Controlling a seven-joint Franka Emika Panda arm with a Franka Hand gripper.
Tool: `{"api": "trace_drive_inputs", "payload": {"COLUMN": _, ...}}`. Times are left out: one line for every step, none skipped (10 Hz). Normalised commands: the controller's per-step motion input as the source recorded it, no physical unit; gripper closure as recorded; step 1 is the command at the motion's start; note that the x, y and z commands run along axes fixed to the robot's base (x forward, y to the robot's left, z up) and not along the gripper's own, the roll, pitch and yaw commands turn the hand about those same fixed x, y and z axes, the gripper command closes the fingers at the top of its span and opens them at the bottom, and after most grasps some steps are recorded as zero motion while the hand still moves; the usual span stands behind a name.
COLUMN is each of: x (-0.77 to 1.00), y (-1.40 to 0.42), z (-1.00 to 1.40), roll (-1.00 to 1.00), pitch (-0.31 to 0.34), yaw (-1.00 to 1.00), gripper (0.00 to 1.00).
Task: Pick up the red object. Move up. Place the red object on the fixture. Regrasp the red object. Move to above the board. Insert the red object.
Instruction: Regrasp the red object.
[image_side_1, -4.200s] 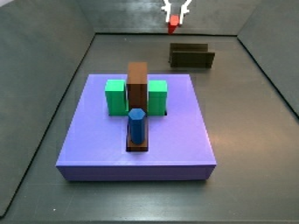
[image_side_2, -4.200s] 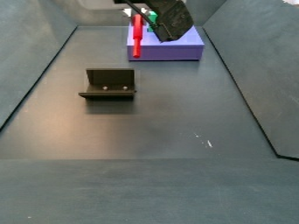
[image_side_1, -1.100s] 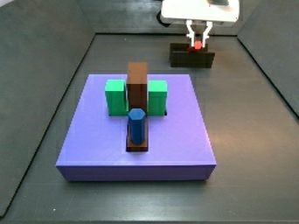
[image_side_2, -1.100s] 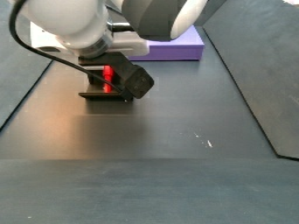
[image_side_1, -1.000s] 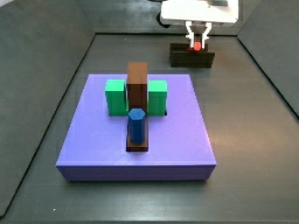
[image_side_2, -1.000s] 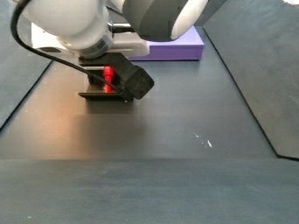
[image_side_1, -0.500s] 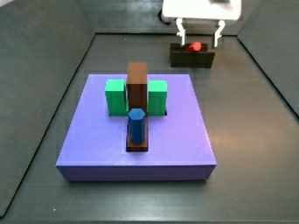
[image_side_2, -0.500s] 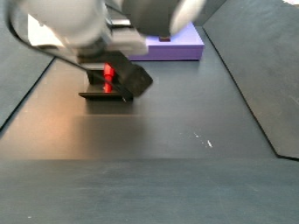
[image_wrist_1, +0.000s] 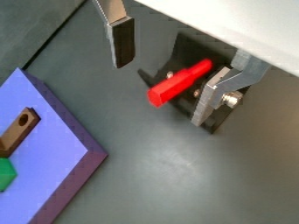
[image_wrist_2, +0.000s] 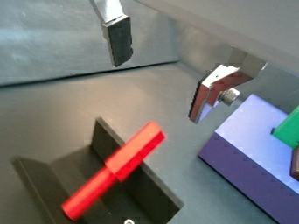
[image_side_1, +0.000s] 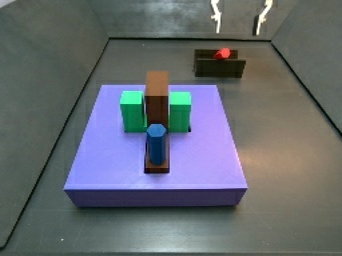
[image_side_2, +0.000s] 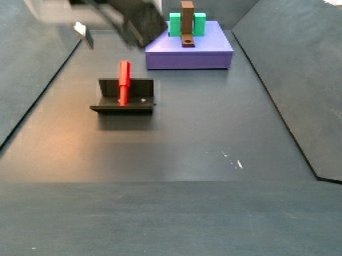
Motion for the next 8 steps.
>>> {"api": "trace_drive_inputs", "payload": {"x": 0.0, "y": -0.19, "z": 0.45, "roll": 1.0, "pitch": -0.131, "yaw": 0.16, "gripper": 0.0}}
{"api": "trace_drive_inputs", "payload": {"x": 0.01, "y": -0.18, "z": 0.37, "roll": 1.0, "pitch": -0.114, "yaw": 0.19, "gripper": 0.0}}
{"api": "trace_drive_inputs", "payload": {"x": 0.01, "y": -0.13, "z": 0.2, "roll": 1.0, "pitch": -0.089, "yaw": 0.19, "gripper": 0.0}}
{"api": "trace_drive_inputs", "payload": {"x": 0.0, "y": -0.07, "z": 0.02, "roll": 1.0, "pitch": 0.0, "yaw": 0.22, "gripper": 0.0}}
{"api": "trace_drive_inputs", "payload": {"x": 0.0, "y": -0.08, "z": 0.01, "roll": 1.0, "pitch": 0.054, "yaw": 0.25, "gripper": 0.0}}
{"api": "trace_drive_inputs", "payload": {"x": 0.0, "y": -0.08, "z": 0.02, "roll": 1.0, "pitch": 0.011, "yaw": 0.26, "gripper": 0.0}}
{"api": "trace_drive_inputs", "payload": {"x": 0.0, "y": -0.08, "z": 0.02, "roll": 1.0, "pitch": 0.0, "yaw": 0.24, "gripper": 0.0}}
{"api": "trace_drive_inputs", "payload": {"x": 0.0, "y": -0.09, "z": 0.02, "roll": 1.0, "pitch": 0.0, "yaw": 0.23, "gripper": 0.0}}
